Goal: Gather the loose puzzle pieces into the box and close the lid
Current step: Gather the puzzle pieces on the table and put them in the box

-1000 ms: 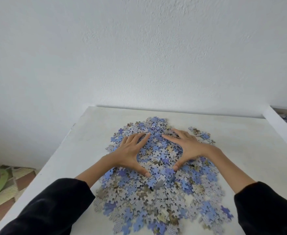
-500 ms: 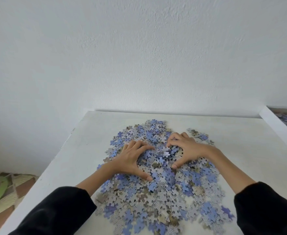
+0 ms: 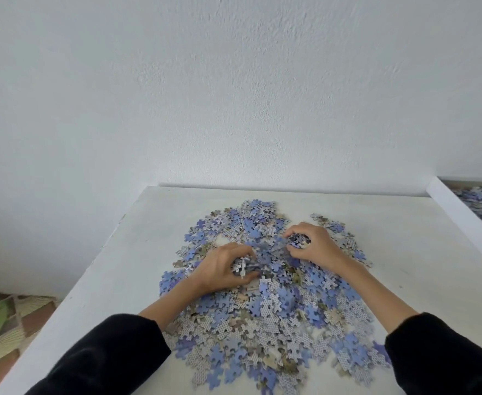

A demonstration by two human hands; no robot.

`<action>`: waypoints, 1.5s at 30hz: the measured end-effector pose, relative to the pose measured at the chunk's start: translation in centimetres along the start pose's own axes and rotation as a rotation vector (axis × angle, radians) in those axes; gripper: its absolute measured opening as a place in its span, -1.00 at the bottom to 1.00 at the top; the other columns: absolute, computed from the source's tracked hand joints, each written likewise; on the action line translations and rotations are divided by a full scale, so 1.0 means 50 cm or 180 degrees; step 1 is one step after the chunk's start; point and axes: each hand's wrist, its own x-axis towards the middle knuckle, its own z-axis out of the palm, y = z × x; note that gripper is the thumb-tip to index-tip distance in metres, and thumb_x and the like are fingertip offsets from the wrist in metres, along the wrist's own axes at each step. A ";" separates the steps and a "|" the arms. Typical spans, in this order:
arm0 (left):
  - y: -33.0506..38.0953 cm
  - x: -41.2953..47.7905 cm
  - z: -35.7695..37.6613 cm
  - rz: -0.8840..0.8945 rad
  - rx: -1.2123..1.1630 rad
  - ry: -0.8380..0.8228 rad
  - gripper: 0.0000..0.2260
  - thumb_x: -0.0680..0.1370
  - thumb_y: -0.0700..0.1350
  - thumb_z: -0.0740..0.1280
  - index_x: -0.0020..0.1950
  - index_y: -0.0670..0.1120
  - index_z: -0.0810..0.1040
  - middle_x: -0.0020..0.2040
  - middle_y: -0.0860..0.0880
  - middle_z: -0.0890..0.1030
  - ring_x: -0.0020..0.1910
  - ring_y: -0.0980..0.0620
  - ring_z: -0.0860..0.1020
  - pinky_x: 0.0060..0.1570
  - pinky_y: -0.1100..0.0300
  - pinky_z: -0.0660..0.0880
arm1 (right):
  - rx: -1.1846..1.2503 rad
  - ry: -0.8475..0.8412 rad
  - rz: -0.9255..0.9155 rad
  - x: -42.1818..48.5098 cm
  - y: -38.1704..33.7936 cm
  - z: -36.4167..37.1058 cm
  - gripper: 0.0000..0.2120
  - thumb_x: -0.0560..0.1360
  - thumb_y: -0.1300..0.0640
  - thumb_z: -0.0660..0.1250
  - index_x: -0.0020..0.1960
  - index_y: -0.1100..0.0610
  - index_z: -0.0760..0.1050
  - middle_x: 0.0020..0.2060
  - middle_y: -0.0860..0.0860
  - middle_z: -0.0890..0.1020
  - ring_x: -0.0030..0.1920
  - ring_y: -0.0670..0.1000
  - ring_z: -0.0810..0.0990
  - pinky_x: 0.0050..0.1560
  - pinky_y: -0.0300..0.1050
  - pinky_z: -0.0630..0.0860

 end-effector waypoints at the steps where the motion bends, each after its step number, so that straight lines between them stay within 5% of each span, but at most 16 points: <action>1: 0.001 0.002 -0.001 -0.0036 -0.0086 0.0001 -0.68 0.46 0.13 0.31 -0.06 -0.12 0.58 -0.08 0.14 0.57 -0.45 0.07 0.50 -0.45 0.16 0.52 | 0.0066 0.0014 0.0043 -0.003 -0.002 0.000 -0.72 0.37 0.19 0.44 -0.07 -0.15 0.50 -0.03 -0.21 0.54 0.02 -0.22 0.49 0.24 -0.19 0.31; 3: 0.001 0.005 -0.004 -0.0167 -0.0257 -0.0103 -0.67 0.46 0.15 0.31 -0.05 -0.11 0.58 0.02 0.03 0.64 -0.49 0.02 0.49 -0.43 0.19 0.52 | 0.0182 0.0073 0.0103 -0.009 -0.006 -0.001 -0.75 0.39 0.17 0.42 -0.04 -0.14 0.50 0.01 -0.16 0.56 0.06 -0.15 0.50 0.22 -0.21 0.29; 5: 0.003 0.008 -0.007 -0.0261 -0.0548 -0.0067 -0.72 0.46 0.12 0.36 -0.06 -0.10 0.60 -0.15 0.00 0.67 -0.45 0.01 0.53 -0.41 0.14 0.51 | 0.0204 0.0176 0.0107 -0.014 -0.012 -0.004 -0.76 0.40 0.16 0.41 -0.02 -0.12 0.50 0.00 -0.13 0.58 0.04 -0.13 0.52 0.17 -0.29 0.30; 7: 0.009 0.014 -0.013 -0.0399 -0.0836 0.0020 -0.79 0.46 0.06 0.39 -0.07 -0.07 0.61 -0.31 0.05 0.61 -0.52 0.14 0.45 -0.51 0.34 0.36 | 0.0115 0.0322 0.0100 -0.016 -0.019 -0.010 -0.78 0.41 0.17 0.41 0.01 -0.05 0.53 -0.01 -0.08 0.60 0.00 -0.11 0.54 0.07 -0.41 0.29; 10: 0.016 0.029 -0.023 -0.0534 -0.0961 0.0063 -0.77 0.47 -0.02 0.41 0.00 -0.16 0.61 -0.39 0.09 0.56 -0.60 0.18 0.31 -0.52 0.46 0.20 | 0.0032 0.0578 -0.0008 -0.021 -0.029 -0.021 -0.78 0.41 0.20 0.41 0.01 -0.02 0.53 -0.11 -0.05 0.59 -0.09 -0.04 0.54 0.03 -0.24 0.38; 14: 0.044 0.052 -0.034 -0.0282 -0.1172 -0.0206 -0.91 0.48 -0.04 0.41 -0.08 -0.02 0.60 -0.45 0.00 0.57 -0.61 0.16 0.25 -0.55 0.38 0.16 | -0.0073 0.0914 -0.0166 -0.026 -0.044 -0.036 -0.81 0.40 0.25 0.41 0.00 0.10 0.57 -0.15 0.07 0.58 -0.16 0.12 0.54 -0.09 -0.17 0.42; 17: 0.064 0.069 -0.030 -0.0172 -0.1088 -0.0220 -0.84 0.47 -0.03 0.42 -0.03 -0.08 0.61 -0.56 0.04 0.41 -0.61 0.16 0.18 -0.54 0.33 0.13 | -0.0151 0.1018 -0.0207 -0.030 -0.055 -0.048 -0.82 0.41 0.27 0.41 0.00 0.14 0.58 -0.15 0.11 0.58 -0.17 0.14 0.54 -0.09 -0.07 0.43; 21: 0.091 0.089 -0.025 0.0116 -0.1218 -0.0352 -0.95 0.48 -0.03 0.42 -0.10 0.03 0.58 -0.51 -0.04 0.48 -0.57 0.07 0.23 -0.52 0.25 0.15 | -0.0210 0.1099 -0.0200 -0.038 -0.068 -0.066 -0.83 0.41 0.26 0.40 -0.01 0.13 0.58 -0.12 0.10 0.58 -0.13 0.12 0.56 -0.07 -0.15 0.43; 25: 0.119 0.104 -0.021 0.0388 -0.1200 -0.0455 -0.90 0.48 -0.14 0.41 -0.14 -0.17 0.60 -0.51 0.21 0.48 -0.60 0.23 0.30 -0.52 0.48 0.16 | -0.0259 0.1210 -0.0145 -0.046 -0.075 -0.088 -0.84 0.41 0.26 0.40 -0.02 0.11 0.57 -0.11 0.10 0.57 -0.11 0.07 0.56 -0.07 -0.23 0.43; 28: 0.137 0.118 -0.018 0.0522 -0.1192 -0.0575 -0.88 0.50 -0.14 0.40 -0.22 -0.09 0.53 -0.47 0.28 0.49 -0.59 0.24 0.32 -0.51 0.48 0.17 | -0.0310 0.1327 -0.0179 -0.055 -0.077 -0.110 -0.83 0.40 0.26 0.40 -0.03 0.11 0.58 -0.12 0.10 0.56 -0.12 0.06 0.56 -0.07 -0.21 0.43; 32: 0.163 0.134 -0.003 0.0485 -0.1222 -0.0596 -0.81 0.49 -0.05 0.40 -0.23 -0.14 0.54 -0.46 0.19 0.51 -0.57 0.21 0.30 -0.49 0.40 0.19 | -0.0345 0.1464 -0.0196 -0.073 -0.066 -0.145 -0.83 0.40 0.28 0.40 -0.02 0.12 0.58 -0.14 0.12 0.56 -0.17 0.08 0.55 -0.13 -0.19 0.42; 37: 0.212 0.176 0.033 0.0451 -0.1065 -0.0519 -0.67 0.45 0.09 0.38 -0.17 -0.20 0.56 -0.40 -0.16 0.52 -0.49 0.04 0.32 -0.42 0.11 0.28 | -0.0478 0.1500 -0.0284 -0.099 -0.031 -0.214 -0.83 0.40 0.30 0.39 -0.03 0.14 0.58 -0.17 0.13 0.54 -0.25 0.03 0.50 -0.21 -0.36 0.33; 42: 0.290 0.235 0.080 0.0287 -0.1189 -0.0287 -0.84 0.47 -0.11 0.43 -0.23 -0.16 0.55 -0.43 0.04 0.48 -0.49 0.20 0.30 -0.42 0.33 0.24 | -0.0505 0.1455 -0.0317 -0.129 0.026 -0.304 -0.83 0.38 0.31 0.39 -0.05 0.15 0.59 -0.19 0.11 0.53 -0.29 -0.16 0.43 -0.23 -0.46 0.30; 45: 0.332 0.277 0.122 0.0244 -0.1155 -0.0262 -0.88 0.47 -0.15 0.42 -0.20 -0.18 0.57 -0.37 -0.09 0.57 -0.47 0.14 0.37 -0.40 0.32 0.29 | -0.0532 0.1448 -0.0299 -0.150 0.072 -0.364 -0.83 0.38 0.30 0.39 -0.05 0.14 0.59 -0.17 0.12 0.54 -0.27 -0.10 0.47 -0.23 -0.45 0.31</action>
